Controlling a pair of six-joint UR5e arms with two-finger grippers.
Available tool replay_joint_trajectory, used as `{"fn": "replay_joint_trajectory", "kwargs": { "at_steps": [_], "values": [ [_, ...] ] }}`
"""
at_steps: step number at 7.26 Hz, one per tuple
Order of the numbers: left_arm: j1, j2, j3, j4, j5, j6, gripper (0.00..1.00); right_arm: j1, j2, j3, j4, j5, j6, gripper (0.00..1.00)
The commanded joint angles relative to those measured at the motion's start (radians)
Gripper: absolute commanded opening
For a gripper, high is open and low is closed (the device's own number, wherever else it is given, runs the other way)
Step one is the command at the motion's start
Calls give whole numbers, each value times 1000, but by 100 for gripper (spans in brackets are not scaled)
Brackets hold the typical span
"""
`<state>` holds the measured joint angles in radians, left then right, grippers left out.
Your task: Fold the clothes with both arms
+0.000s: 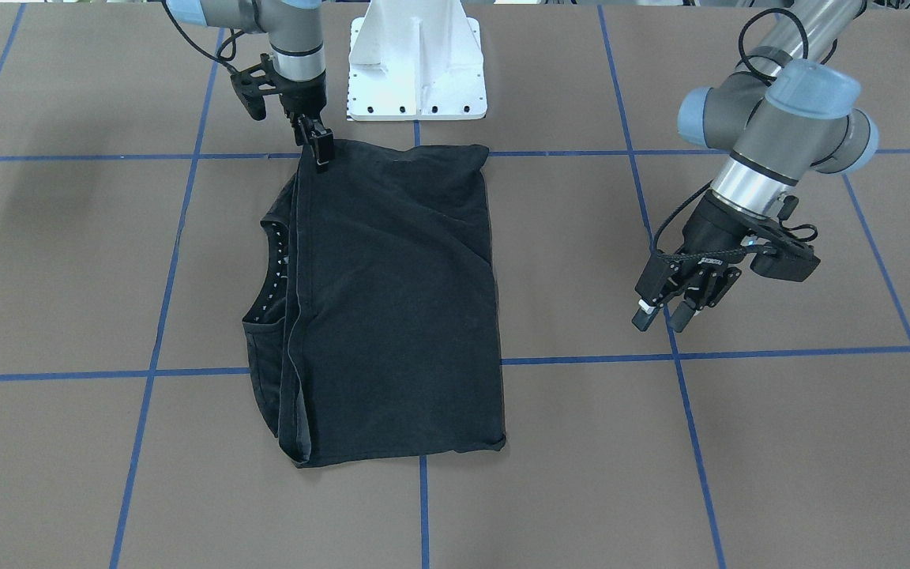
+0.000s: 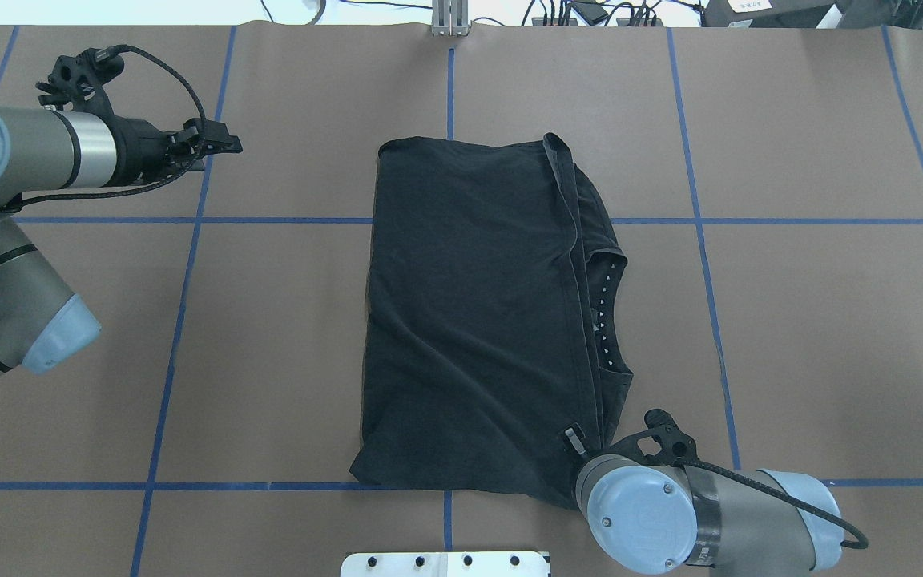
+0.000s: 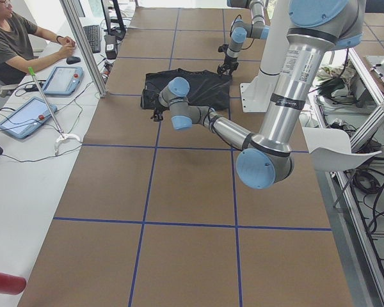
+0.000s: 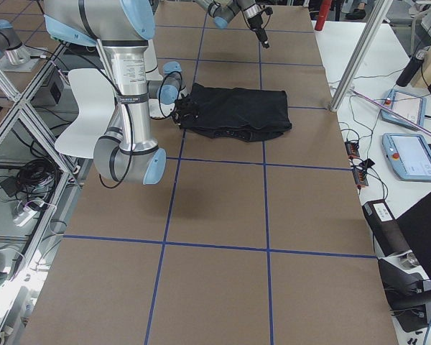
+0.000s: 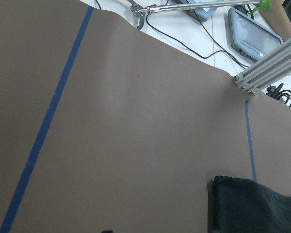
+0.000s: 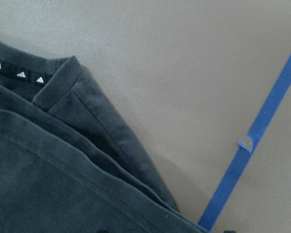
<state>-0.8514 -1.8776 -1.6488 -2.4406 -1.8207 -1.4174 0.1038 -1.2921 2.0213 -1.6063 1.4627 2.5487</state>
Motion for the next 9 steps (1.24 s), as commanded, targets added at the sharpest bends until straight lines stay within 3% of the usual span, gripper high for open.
{"fn": "replay_joint_trajectory", "kwargs": {
  "at_steps": [1,4,5,8,9],
  "values": [
    [0,0,0,0,0,0,73,5,2,-7,0,-1,-16,77],
    [0,0,0,0,1,0,73,7,0,-12,0,-7,-19,76],
    [0,2,0,0,0,0,73,7,5,-15,0,-7,-33,68],
    [-2,2,-2,0,0,0,73,7,7,-16,0,-9,-33,10],
    [-2,2,-2,0,0,0,73,5,5,-15,0,-7,-36,0]
  ]
}}
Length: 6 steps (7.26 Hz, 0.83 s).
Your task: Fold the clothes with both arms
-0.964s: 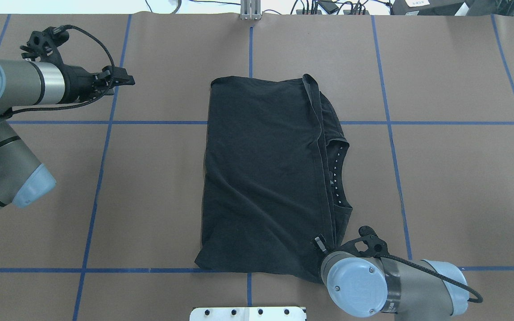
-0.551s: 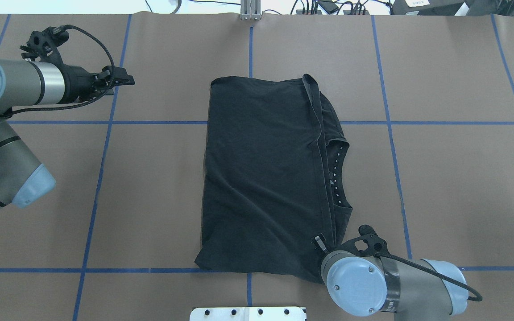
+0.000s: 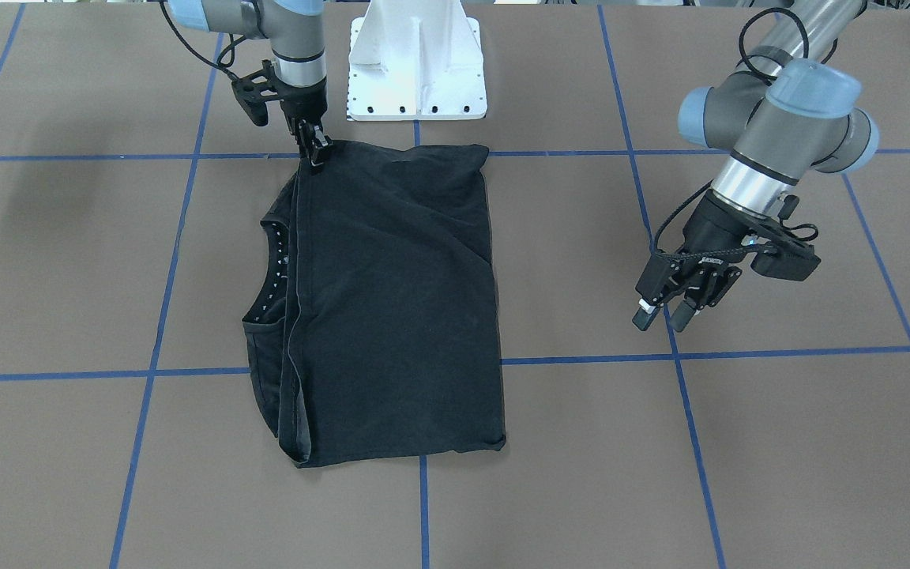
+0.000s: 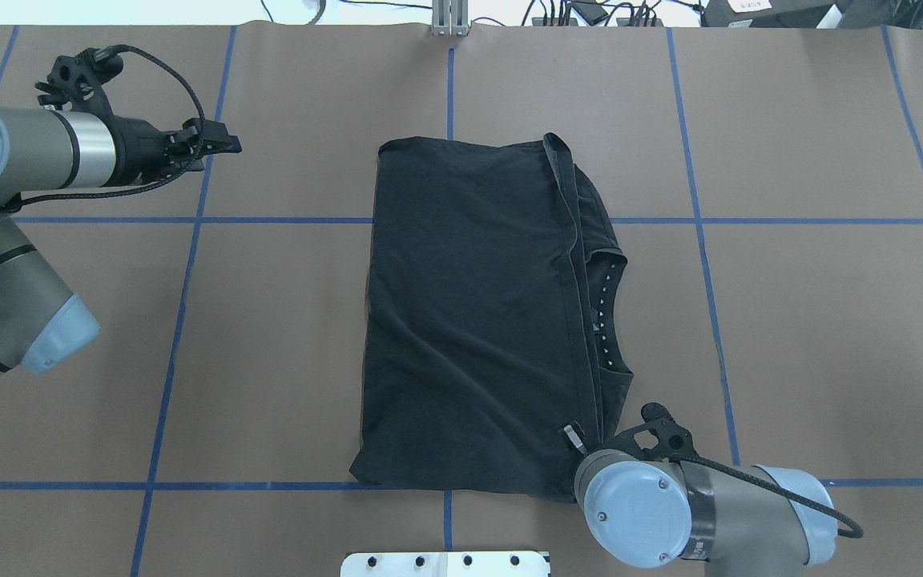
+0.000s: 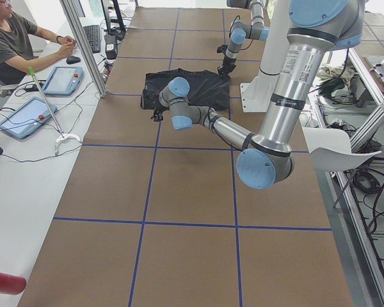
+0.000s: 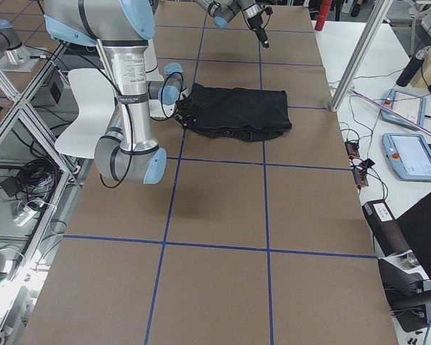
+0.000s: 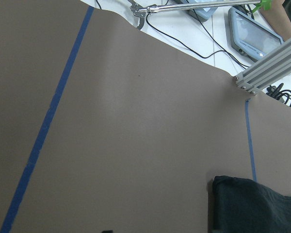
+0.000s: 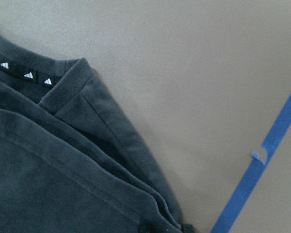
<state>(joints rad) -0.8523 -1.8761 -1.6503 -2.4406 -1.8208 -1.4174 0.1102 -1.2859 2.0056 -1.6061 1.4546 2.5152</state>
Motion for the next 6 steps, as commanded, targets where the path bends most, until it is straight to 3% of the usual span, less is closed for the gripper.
{"fn": "replay_joint_trajectory", "kwargs": {
  "at_steps": [1,4,6],
  "values": [
    [-1,0,0,0,0,-2,73,-6,-3,1,0,0,-13,0],
    [1,-2,-9,0,0,-27,73,8,-6,47,0,10,-38,0],
    [59,30,-102,-3,9,-204,74,9,-16,71,-3,15,-56,0]
  ]
}}
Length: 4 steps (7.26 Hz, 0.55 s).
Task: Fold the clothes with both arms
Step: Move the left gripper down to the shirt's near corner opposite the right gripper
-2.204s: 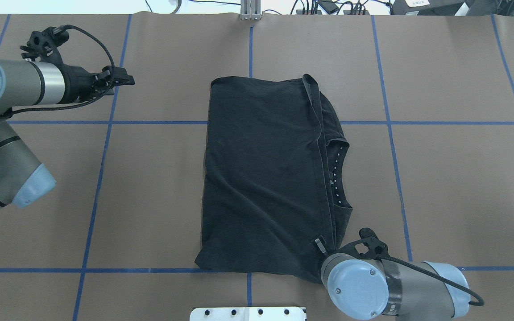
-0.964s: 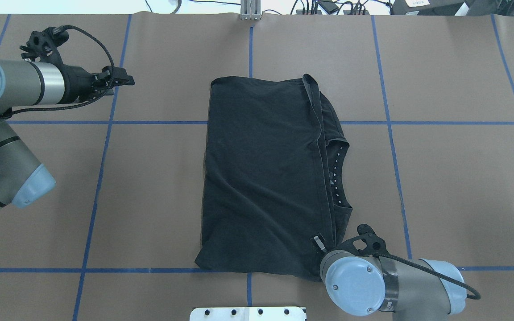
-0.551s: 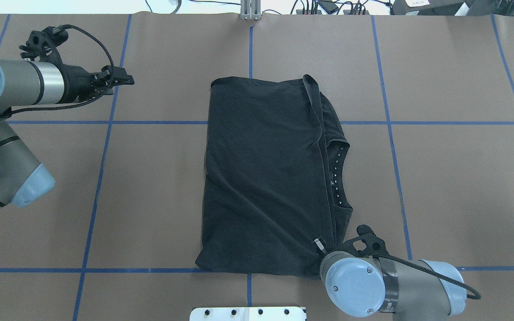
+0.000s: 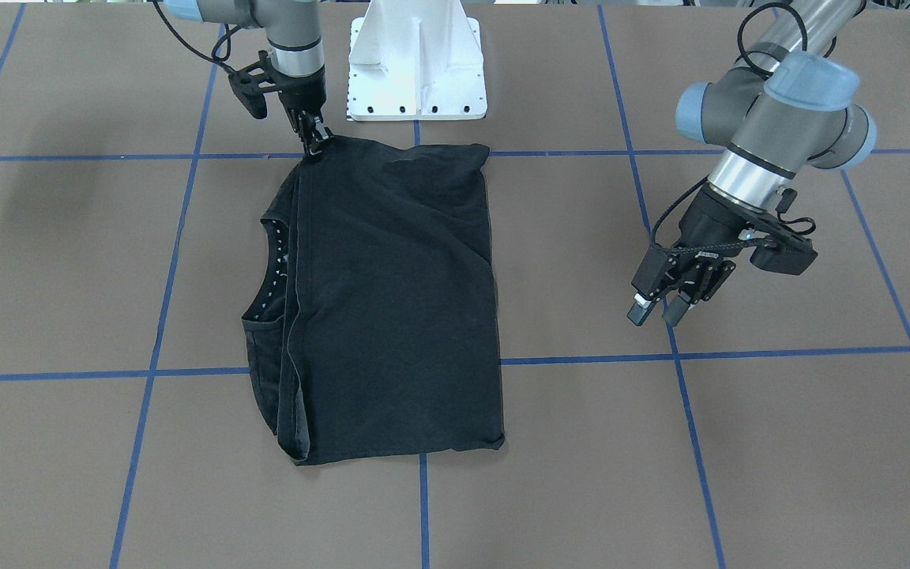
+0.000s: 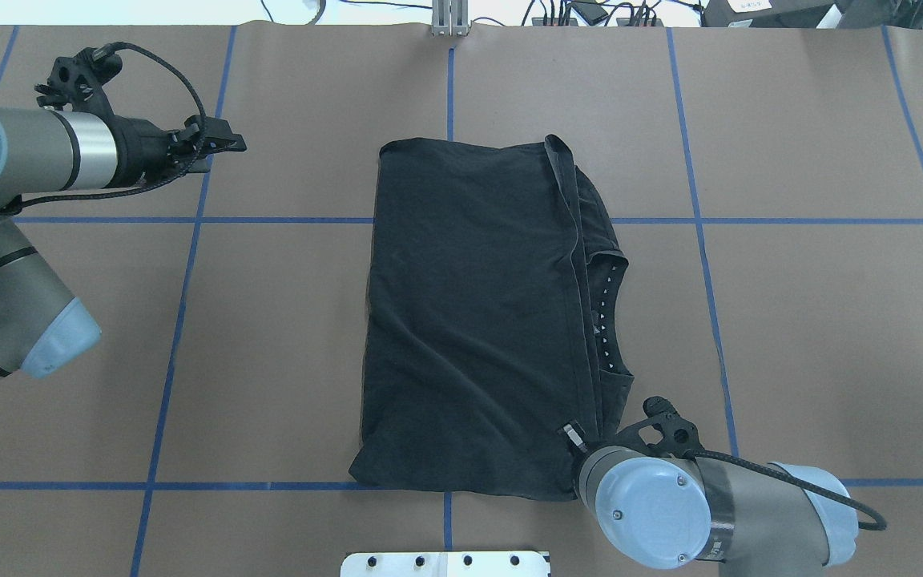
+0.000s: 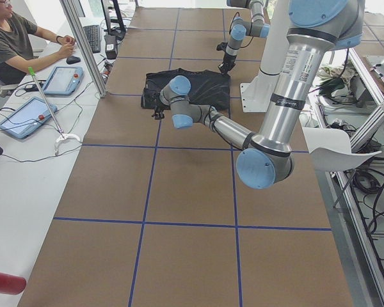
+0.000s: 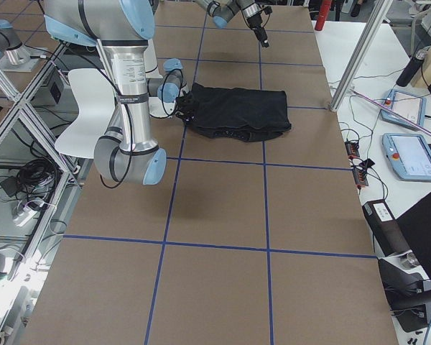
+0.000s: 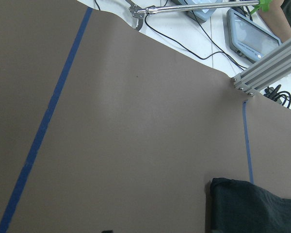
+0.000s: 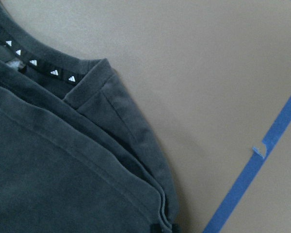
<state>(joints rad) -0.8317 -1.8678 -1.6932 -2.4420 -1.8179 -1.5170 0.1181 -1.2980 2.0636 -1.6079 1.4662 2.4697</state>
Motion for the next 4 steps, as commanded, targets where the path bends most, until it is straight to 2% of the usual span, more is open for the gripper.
{"fn": "replay_joint_trajectory", "kwargs": {
  "at_steps": [1,3,4],
  "values": [
    [95,44,-122,-5,18,-209,74,2,-6,13,-6,3,-12,0],
    [300,76,-212,-3,225,-391,74,2,-6,12,-10,3,-25,0],
    [427,106,-248,-3,358,-467,74,2,-6,12,-10,8,-26,0]
  ]
}}
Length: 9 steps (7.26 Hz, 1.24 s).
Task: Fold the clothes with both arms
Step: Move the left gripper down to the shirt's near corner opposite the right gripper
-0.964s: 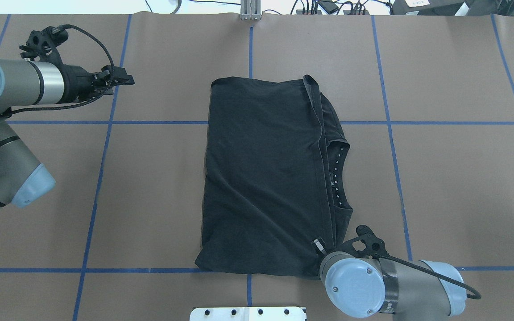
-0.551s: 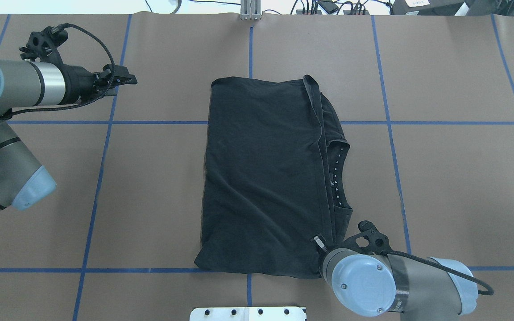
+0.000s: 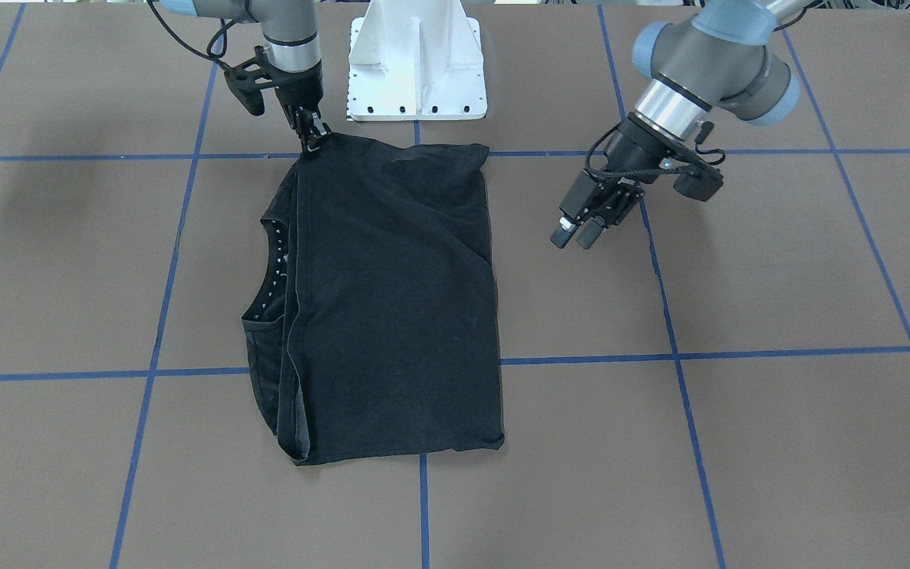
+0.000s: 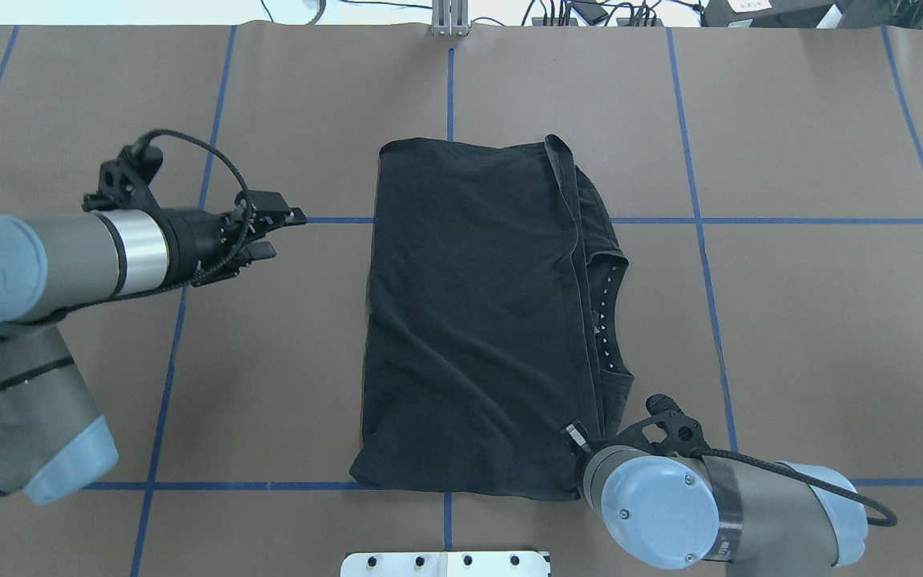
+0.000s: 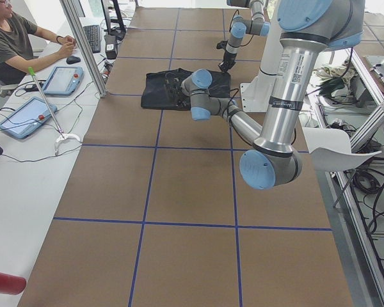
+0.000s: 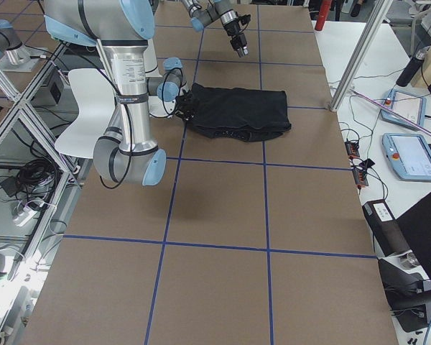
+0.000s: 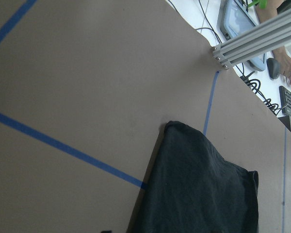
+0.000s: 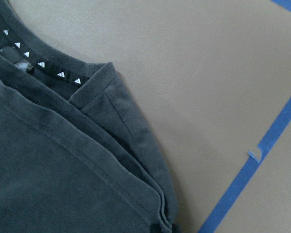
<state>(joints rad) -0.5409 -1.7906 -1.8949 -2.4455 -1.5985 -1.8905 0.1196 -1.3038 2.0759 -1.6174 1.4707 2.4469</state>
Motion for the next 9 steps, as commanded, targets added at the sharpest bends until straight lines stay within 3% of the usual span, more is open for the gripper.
{"fn": "replay_joint_trajectory", "kwargs": {
  "at_steps": [1,3,5,9],
  "values": [
    [244,46,-56,8,244,-131,74,3,1,-2,-1,17,-3,0],
    [390,92,-53,80,311,-202,73,2,-2,0,-1,19,-12,0],
    [476,82,-46,128,315,-268,72,3,-6,-2,-1,19,-25,0],
    [513,2,-9,171,315,-269,67,2,-11,0,-1,19,-26,0]
  ]
}}
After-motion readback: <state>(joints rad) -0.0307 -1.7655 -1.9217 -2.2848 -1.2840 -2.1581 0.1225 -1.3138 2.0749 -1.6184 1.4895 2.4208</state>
